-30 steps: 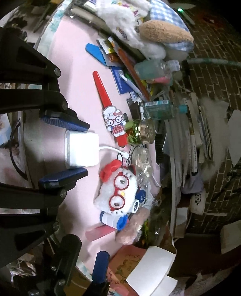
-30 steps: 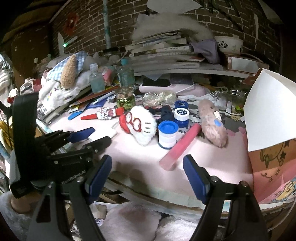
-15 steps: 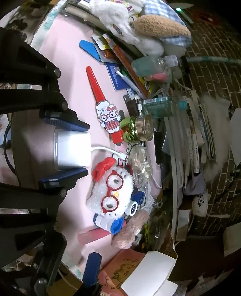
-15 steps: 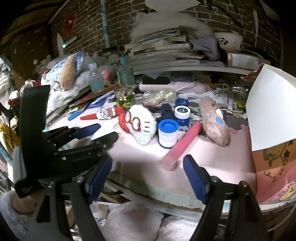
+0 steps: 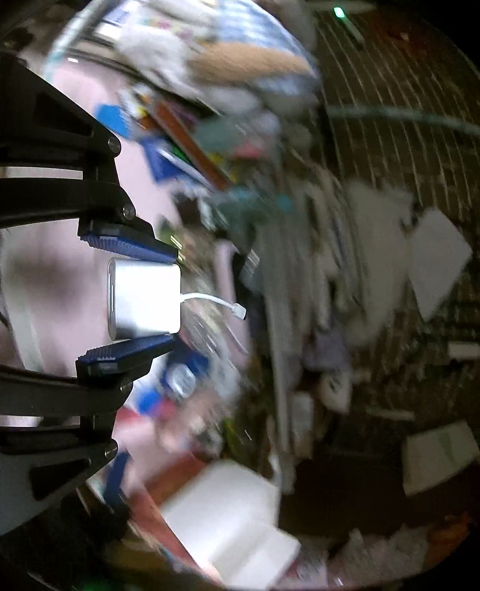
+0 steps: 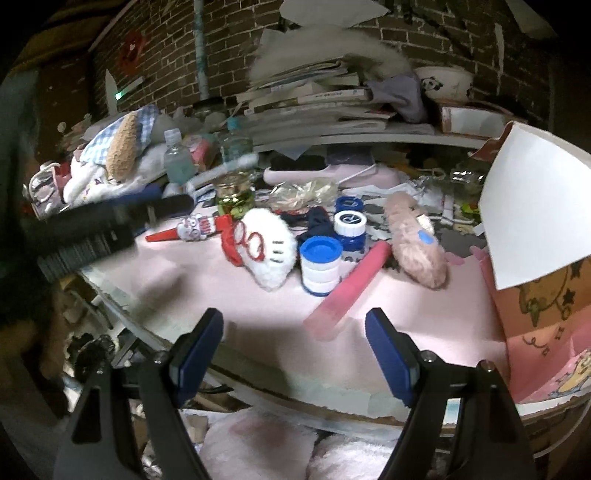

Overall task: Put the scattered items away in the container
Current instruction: 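Carry the white adapter into the white box and open the left gripper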

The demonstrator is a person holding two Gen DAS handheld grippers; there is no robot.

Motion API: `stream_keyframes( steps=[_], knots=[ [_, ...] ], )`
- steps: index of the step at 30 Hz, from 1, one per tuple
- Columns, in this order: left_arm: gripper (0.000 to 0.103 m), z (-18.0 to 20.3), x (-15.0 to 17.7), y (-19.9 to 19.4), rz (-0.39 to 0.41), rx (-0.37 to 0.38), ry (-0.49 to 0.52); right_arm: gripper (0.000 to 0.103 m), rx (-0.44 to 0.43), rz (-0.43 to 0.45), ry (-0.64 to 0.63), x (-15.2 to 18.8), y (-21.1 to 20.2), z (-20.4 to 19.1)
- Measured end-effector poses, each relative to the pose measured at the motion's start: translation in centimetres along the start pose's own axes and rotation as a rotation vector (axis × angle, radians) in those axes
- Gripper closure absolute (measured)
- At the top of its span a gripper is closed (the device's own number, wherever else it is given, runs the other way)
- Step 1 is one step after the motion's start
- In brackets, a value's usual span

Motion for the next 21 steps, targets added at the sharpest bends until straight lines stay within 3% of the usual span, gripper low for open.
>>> stream_keyframes(
  steps=[5,10,14,21],
  knots=[
    [0.067,4.6,-6.1,2.3,-0.069,0.350,0.044,0.026,0.031,0.009,0.023,0.2,-0.2,0.6],
    [0.067,11.5,-9.8,6.5,-0.237,0.497,0.156,0.026,0.092,0.004,0.044,0.7,-0.1,1.3],
    [0.067,16.0,-10.8,9.7,-0.373,0.545,0.236,0.026,0.141,-0.017,0.086,0.9,0.5,2.5],
    [0.067,19.4,-10.0,14.4,-0.573,0.496,0.287,0.026,0.154,-0.027,0.133,1.1,0.5,3.8]
  ],
)
Point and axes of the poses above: each gripper's, at about its wrist camera, not at the fingertips, and y roughly the way its jaws point, z to its right, x to its underside, the point moved 2 cm from there along y, roughly the way its jaws point, and after that the axes turned 12 degrees about x, right-handed, at the moved point
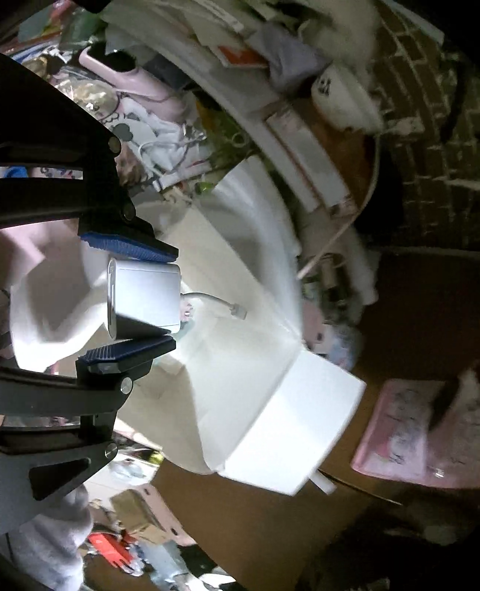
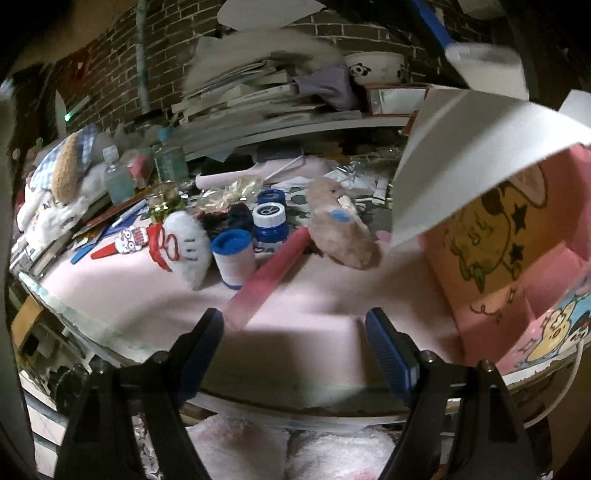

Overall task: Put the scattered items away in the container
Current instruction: 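Carry the white adapter into the white box and open the left gripper, then withdraw the left gripper from the box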

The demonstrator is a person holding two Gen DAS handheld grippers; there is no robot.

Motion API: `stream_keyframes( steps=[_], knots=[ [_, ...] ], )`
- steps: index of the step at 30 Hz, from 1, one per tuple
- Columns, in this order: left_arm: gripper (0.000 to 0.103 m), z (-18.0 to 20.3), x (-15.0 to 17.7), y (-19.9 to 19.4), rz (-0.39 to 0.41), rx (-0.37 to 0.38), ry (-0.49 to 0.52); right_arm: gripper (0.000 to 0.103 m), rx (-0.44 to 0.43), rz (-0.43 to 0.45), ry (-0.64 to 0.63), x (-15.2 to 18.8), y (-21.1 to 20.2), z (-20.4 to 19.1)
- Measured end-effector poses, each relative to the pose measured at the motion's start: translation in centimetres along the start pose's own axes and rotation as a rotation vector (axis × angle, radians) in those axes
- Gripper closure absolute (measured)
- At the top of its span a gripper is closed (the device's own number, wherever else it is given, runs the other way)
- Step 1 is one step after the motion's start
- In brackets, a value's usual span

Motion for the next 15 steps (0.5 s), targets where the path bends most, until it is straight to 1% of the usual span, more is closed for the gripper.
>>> stream_keyframes(
  steps=[4,7,8,9,10,11,12,15],
  knots=[
    [0.067,0.3,-0.3,2.2,-0.082,-0.018,0.000,0.026,-0.012,-0.006,0.012,0.0,0.1,0.3],
    [0.067,0.8,-0.5,2.7,-0.093,-0.045,0.016,0.026,-0.012,-0.005,0.016,0.0,0.1,0.3],
    [0.062,1.0,-0.5,2.7,-0.089,-0.041,0.018,0.026,-0.012,-0.006,0.019,0.0,0.1,0.4],
    [0.048,1.1,-0.5,2.6,-0.083,-0.037,0.020,0.026,-0.010,-0.006,0.022,0.0,0.2,0.5],
    [0.040,1.3,-0.5,2.3,-0.067,-0.039,0.026,0.026,-0.006,-0.005,0.023,-0.1,0.2,0.6],
    [0.026,1.4,-0.6,1.9,-0.044,-0.047,0.039,0.026,-0.003,-0.004,0.027,-0.1,0.2,0.8],
    [0.019,1.7,-0.5,1.4,-0.013,-0.063,0.059,0.026,-0.001,-0.003,0.033,-0.1,0.2,0.9],
    [0.018,2.2,-0.3,-0.9,0.088,-0.112,0.118,0.026,0.011,0.000,0.049,-0.1,0.3,1.6]
  ],
)
Point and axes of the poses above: each gripper's, at about its wrist camera, not at the fingertips, and y roughly the way its jaws point, z to its right, x to its underside, the point moved 2 cm from there along y, roughly the way its jaws point, and after that the axes turned 12 degrees about x, right-handed, at the moved point
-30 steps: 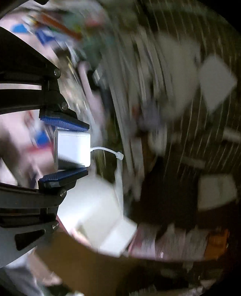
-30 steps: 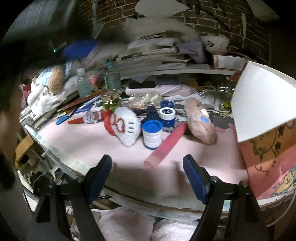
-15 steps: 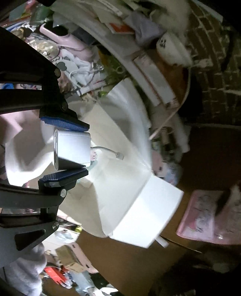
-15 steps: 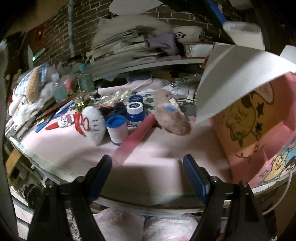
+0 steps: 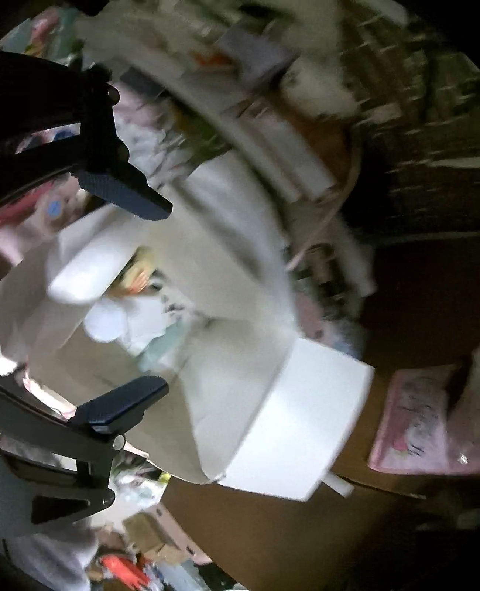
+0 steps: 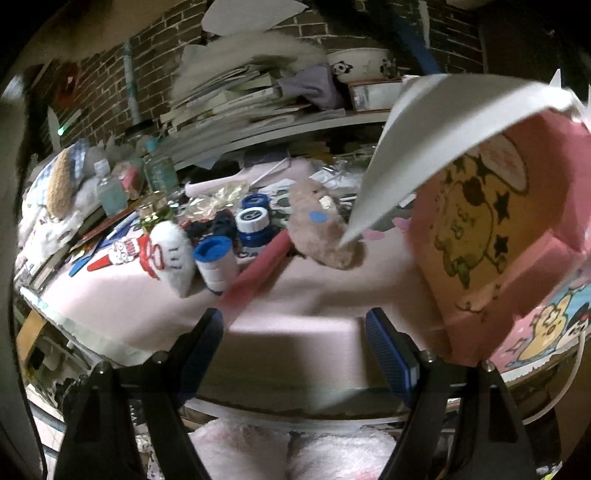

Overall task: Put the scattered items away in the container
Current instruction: 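Withdraw the left gripper from the box, then grasp the pink tube printed IN with the right gripper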

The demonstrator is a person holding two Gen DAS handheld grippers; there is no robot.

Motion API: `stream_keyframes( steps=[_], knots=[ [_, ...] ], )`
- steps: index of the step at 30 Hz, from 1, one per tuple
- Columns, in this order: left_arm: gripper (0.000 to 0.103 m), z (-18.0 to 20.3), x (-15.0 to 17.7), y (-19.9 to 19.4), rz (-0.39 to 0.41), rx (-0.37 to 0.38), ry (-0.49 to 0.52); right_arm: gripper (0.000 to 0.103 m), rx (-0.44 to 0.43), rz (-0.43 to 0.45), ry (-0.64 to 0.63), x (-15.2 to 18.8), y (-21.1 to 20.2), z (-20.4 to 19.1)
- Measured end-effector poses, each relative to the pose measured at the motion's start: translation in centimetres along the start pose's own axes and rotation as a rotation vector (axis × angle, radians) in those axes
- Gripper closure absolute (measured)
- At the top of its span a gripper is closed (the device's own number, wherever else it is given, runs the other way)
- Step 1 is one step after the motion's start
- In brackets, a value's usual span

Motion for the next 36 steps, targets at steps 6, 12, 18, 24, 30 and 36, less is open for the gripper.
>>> stream_keyframes(
  steps=[6,12,18,24,30,36],
  knots=[
    [0.008,-0.9,3.1,-6.2,0.203,-0.169,0.001,0.026,0.051,0.014,0.039,-0.1,0.2,1.9],
    [0.007,-3.1,10.5,-10.0,0.300,-0.437,-0.128,0.026,0.010,0.003,0.043,0.4,0.2,1.8],
    [0.007,-5.7,18.6,-11.4,0.354,-0.525,-0.283,0.026,-0.036,0.069,-0.025,0.4,-1.3,-1.5],
    [0.007,-7.9,22.9,-10.9,0.350,-0.588,-0.397,0.026,0.069,0.079,-0.087,-0.2,0.2,-4.2],
    [0.007,-8.4,24.7,-9.6,0.337,-0.536,-0.447,0.026,0.178,0.080,-0.077,0.6,0.6,-2.7],
    [0.007,-8.1,24.5,-9.1,0.346,-0.501,-0.438,0.026,0.138,0.078,-0.062,-0.4,1.5,-2.2]
  ],
)
Point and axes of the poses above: each gripper's, at about its wrist camera, not at the fingertips, and y roughly the way its jaws point, z to its right, x to its underside, the point moved 2 cm from there along y, roughly the way its jaws point, and after that the axes turned 12 degrees about x, right-handed, at the moved point
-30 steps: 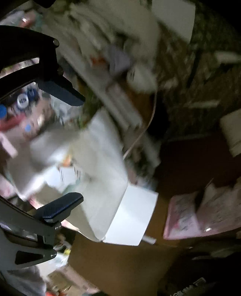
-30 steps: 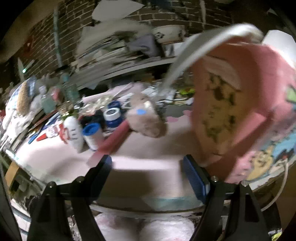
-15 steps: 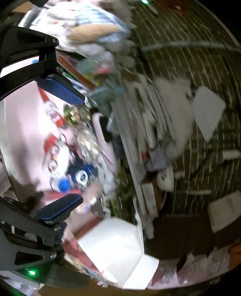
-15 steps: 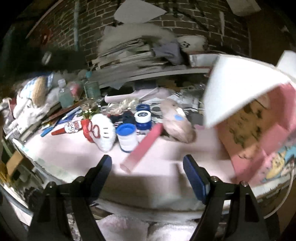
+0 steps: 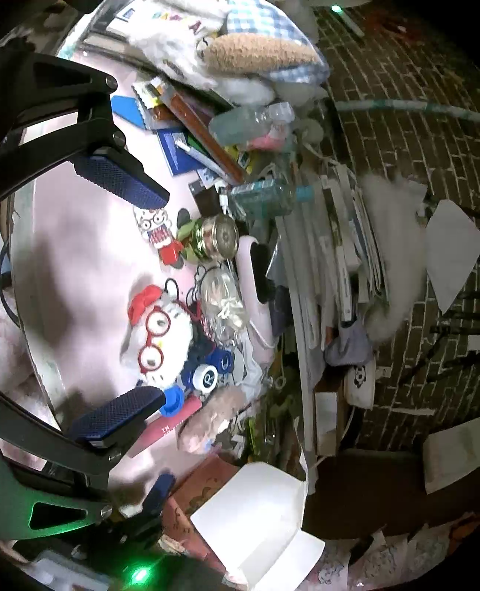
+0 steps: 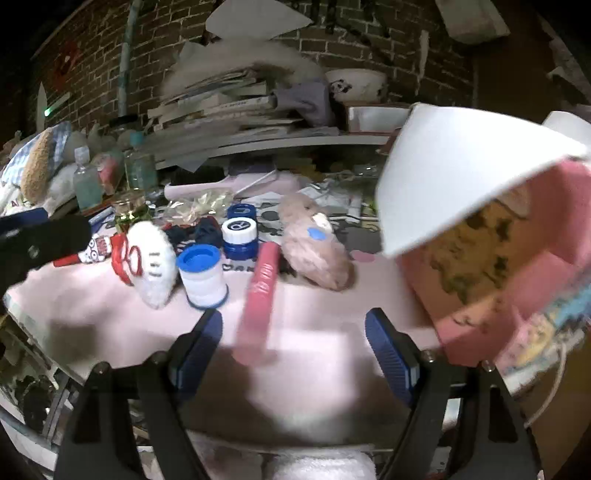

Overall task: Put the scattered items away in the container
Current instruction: 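Grasp the pink tube printed IN with the right gripper, then carry the pink tube into the white box and open the right gripper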

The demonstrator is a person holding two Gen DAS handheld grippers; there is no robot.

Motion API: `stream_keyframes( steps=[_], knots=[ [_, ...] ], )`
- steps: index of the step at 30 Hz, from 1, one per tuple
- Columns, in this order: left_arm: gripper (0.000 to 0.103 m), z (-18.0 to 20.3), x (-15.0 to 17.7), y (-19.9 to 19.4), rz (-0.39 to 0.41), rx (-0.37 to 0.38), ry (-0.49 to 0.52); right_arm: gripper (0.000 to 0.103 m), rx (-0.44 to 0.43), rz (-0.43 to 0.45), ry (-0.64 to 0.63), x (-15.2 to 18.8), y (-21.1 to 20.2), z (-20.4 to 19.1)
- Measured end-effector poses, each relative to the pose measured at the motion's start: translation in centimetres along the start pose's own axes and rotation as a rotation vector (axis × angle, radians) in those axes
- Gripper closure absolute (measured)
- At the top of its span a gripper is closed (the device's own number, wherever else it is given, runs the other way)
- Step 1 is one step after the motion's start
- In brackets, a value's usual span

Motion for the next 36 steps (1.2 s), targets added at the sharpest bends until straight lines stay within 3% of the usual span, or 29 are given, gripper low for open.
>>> stream_keyframes(
  steps=[4,6,12,23,26,33,36],
  knots=[
    [0.007,0.1,0.1,-0.1,0.003,0.005,-0.003,0.032,-0.032,-0.038,0.021,-0.5,1.6,-0.3],
    [0.007,0.1,0.1,-0.1,0.001,0.001,-0.006,0.051,-0.024,-0.022,0.024,-0.4,1.6,-0.3],
    [0.007,0.0,0.3,0.1,-0.002,0.013,-0.022,0.089,-0.034,-0.002,0.002,-0.2,1.1,-0.3],
    [0.007,-0.5,0.7,-0.4,-0.002,0.016,-0.042,0.089,-0.049,0.064,-0.005,0.1,-1.3,-0.1],
    [0.007,-0.9,0.8,-0.6,0.001,0.005,-0.047,0.089,-0.096,0.085,-0.009,-0.6,-2.4,-0.5],
    [0.007,-1.7,0.8,-1.3,0.019,0.002,-0.069,0.089,-0.220,0.153,-0.013,-4.6,-6.1,-0.4],
    [0.007,-1.8,0.9,-1.2,0.017,0.007,-0.071,0.089,-0.231,0.188,-0.013,-7.0,-7.6,0.9]
  ],
)
Point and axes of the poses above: each gripper's, at about its wrist camera, not at the fingertips, and y roughly the way its jaws point, z to its right, x to its underside, the point moved 2 cm from there along y, roughly the way its jaws point, and after that the axes turned 12 degrees about x, right-handed, at the moved point
